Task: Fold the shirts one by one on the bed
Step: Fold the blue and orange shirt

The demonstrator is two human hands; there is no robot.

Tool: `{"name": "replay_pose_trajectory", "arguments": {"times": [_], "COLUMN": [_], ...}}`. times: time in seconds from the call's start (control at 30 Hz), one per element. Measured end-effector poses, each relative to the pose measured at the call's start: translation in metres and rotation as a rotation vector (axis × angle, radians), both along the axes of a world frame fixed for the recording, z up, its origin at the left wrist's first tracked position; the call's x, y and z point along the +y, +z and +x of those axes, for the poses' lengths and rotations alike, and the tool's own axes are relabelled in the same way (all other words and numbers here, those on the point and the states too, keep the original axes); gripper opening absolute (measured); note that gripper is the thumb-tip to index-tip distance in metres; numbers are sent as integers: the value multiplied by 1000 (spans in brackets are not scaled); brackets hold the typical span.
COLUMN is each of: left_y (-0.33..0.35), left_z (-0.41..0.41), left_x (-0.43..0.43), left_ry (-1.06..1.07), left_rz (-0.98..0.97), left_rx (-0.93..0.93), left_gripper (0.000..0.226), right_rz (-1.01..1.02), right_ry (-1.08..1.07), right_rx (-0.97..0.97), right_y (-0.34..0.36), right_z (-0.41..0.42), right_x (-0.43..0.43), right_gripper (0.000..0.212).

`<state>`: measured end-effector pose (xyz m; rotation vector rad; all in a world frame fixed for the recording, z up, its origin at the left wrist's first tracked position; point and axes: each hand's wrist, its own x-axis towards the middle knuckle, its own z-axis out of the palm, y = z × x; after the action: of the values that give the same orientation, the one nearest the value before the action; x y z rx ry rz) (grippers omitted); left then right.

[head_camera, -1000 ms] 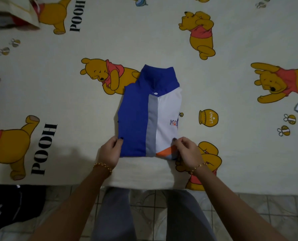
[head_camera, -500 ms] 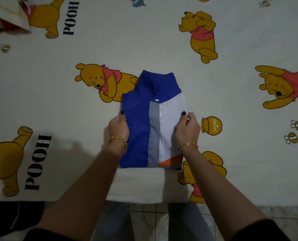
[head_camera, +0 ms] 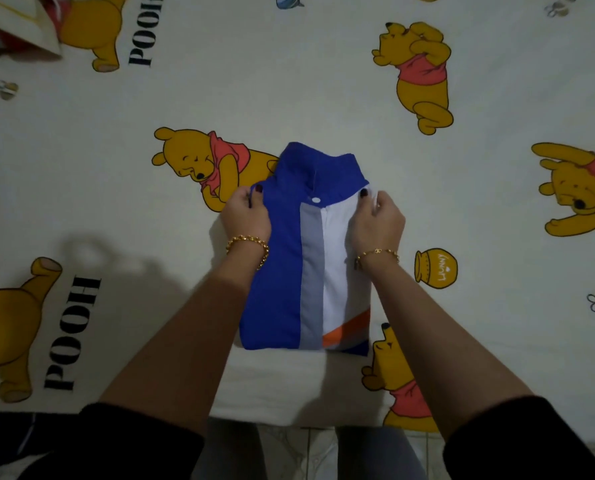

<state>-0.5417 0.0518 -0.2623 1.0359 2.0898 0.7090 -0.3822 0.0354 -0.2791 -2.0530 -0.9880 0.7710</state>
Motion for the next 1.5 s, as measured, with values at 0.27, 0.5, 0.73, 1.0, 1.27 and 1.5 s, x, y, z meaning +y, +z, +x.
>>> {"name": "replay_pose_trajectory", "arguments": {"times": [0.27,0.5,0.73,1.0,1.27,1.5], "left_y": [-13,-33,-71,-53,-11,-6], "left_z": [3,7,-11,-22,-15,-16], "left_x": [-3,-46,-59,-101,-105,-113], "left_ry": [-2,-703,-713,-126,87,208], "left_rz": [71,57,18,100,137,-116], "left_rx": [223,652,595,124,130,-126], "left_gripper": [30,63,60,42,22,24], "right_rz": [-61,-58,-145,-23,-28,-126], "right_ry": [-16,552,562,348,30,-125], "right_rx": [-184,-481,-562,-255,-196,170], "right_y": [-14,-26,-58,-45,-28,-12], "right_z": [-4,-30,-10,4,12,6], "right_x": [2,-55,-69,-99,-110,-125], "right_gripper": [25,67,70,53,13,13]}}
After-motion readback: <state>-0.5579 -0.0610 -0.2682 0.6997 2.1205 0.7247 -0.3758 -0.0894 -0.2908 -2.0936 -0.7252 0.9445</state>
